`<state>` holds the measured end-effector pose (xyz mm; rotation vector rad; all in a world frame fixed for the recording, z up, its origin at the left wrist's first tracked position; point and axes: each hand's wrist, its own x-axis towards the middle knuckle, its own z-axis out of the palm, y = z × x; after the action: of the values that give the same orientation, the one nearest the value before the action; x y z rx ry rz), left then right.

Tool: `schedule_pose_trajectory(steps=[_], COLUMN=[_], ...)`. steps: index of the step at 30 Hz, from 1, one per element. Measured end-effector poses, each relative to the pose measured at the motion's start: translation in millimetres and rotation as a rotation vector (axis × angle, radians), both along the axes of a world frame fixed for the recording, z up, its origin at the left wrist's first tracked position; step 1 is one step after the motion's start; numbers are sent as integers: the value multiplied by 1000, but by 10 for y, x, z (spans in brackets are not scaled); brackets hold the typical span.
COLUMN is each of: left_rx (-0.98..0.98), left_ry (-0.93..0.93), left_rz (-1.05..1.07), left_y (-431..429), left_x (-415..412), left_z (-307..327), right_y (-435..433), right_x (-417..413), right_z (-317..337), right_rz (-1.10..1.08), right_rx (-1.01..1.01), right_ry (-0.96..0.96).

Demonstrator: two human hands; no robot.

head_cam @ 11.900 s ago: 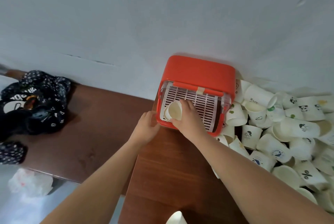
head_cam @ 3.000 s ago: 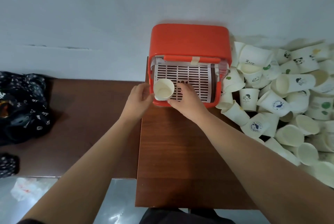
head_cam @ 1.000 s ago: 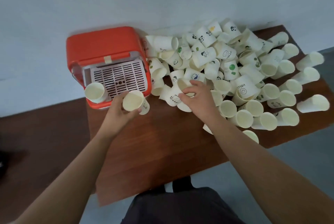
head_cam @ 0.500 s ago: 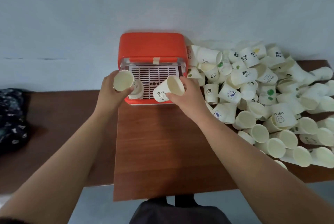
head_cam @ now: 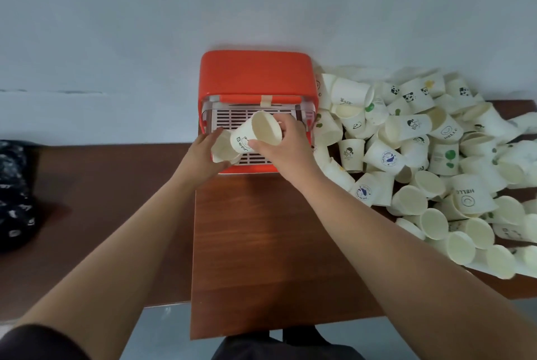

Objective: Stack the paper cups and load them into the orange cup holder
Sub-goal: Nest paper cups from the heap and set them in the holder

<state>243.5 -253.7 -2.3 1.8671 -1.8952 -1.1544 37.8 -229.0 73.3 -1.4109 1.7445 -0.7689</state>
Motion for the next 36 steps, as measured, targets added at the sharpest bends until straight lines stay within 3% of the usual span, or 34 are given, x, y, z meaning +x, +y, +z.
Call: schedule_pose_trajectory(steps=[4,10,15,25,30,36], left_rx=[95,125,67,-2,44,84], left_ry=[214,473,446,273,225,147], left_rz=[53,246,152,171,319,111], left_y=[7,118,131,171,486,973], left_x=[211,258,282,243,115,-506], left_z=[-65,30,-18,-97,11,111], right_y=[-168,-272,-314,-155,407,1294], right_x=[241,509,588,481,-36,-1084], right_z=[-112,-390,-595,-593,-292,-198], right_rz=[94,334,419,254,156,-38], right_rx=[-23,38,125,159,156,242], right_ry=[35,336,338,208,192,293])
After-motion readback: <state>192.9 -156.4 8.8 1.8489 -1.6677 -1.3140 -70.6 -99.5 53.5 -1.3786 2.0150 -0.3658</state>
